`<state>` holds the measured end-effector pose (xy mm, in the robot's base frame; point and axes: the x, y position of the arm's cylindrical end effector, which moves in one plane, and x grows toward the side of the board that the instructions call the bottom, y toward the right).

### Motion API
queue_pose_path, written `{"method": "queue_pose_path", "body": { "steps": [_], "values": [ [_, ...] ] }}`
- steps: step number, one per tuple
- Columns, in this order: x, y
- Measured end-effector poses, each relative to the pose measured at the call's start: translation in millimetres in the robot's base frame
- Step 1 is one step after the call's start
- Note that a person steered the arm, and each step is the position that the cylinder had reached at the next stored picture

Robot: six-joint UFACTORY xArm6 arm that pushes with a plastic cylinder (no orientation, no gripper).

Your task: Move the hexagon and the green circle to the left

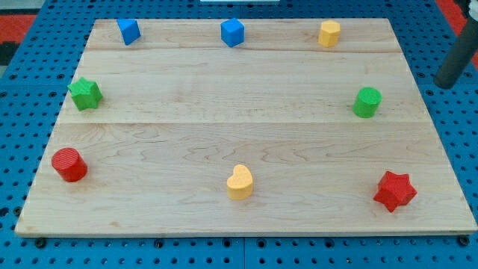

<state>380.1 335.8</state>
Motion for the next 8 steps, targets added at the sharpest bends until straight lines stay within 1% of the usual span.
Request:
{"method": "queue_pose_path", "body": {
  "steps": [1,2,3,4,5,6,7,8],
  "values": [
    [2.6,-22.5],
    [-4.9,-39.7],
    [-5.5,-39.8],
    [-15.2,-50.7],
    [27.2,-51.0],
    [26.0,-98.1],
    [9.8,-188.8],
    [1.7,-297.2]
  ]
}}
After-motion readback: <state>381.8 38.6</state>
